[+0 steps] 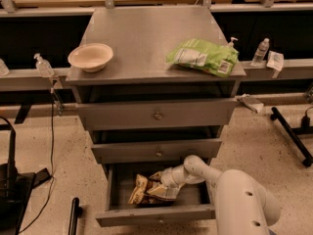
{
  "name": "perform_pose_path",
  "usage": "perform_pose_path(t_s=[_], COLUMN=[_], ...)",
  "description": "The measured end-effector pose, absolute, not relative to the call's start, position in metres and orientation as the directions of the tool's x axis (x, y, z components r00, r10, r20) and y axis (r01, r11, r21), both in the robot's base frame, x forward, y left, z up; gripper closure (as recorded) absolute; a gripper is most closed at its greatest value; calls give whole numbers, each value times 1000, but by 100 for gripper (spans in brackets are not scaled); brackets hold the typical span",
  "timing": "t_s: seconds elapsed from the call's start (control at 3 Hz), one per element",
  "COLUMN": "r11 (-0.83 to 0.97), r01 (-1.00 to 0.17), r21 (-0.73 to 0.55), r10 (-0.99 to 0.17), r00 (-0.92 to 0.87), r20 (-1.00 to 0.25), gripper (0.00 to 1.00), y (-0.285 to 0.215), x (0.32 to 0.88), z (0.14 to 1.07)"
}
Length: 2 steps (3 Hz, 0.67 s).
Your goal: Pick brown chip bag from bottom drawer and place on counter
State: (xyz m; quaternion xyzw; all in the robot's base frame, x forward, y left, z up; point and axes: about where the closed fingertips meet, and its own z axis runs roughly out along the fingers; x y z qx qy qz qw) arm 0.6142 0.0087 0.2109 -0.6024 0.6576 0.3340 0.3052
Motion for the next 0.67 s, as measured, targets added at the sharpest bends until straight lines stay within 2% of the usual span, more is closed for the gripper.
perform_pose_path(t_s=[0.33, 0.67], r11=[35, 7], r01=[-999, -999], r21=[34, -43], r10=[-494, -408], r00=[-47, 37], r20=[-868, -912], gripper=[95, 100], y=[6, -5], x=[607, 595], z=[249, 300])
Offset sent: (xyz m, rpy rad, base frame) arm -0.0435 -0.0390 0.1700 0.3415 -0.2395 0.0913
